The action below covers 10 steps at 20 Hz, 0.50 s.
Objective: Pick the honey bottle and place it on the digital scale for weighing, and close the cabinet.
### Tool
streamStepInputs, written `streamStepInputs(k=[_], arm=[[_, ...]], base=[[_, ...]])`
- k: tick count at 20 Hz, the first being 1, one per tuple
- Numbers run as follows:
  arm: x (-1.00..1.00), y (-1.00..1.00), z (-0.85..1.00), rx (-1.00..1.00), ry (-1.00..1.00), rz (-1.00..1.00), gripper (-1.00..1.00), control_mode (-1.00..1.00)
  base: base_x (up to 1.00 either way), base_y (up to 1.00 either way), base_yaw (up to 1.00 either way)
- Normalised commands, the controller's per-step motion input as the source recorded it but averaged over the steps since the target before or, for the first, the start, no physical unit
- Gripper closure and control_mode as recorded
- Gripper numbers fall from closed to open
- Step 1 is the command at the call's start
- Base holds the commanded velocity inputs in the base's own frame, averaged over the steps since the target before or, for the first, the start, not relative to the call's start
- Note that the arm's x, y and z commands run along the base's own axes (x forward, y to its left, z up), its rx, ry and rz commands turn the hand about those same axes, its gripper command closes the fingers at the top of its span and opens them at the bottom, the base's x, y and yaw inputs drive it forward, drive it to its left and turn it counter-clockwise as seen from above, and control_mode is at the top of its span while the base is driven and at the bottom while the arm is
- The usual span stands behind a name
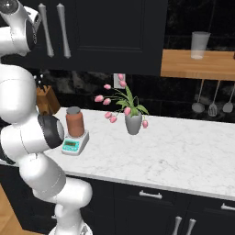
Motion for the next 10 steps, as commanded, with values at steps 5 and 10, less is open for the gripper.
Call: streamStepInputs(k=[5, 10], arm=[[0.63, -0.03, -0.98, 0.01, -0.21, 0.19, -1.0, -1.0], [0.0, -0.11, -1.0, 0.03, -0.57, 0.16, -1.0, -1.0]], base=[[0.0, 0.0, 0.0], [0.0, 0.0, 0.0]])
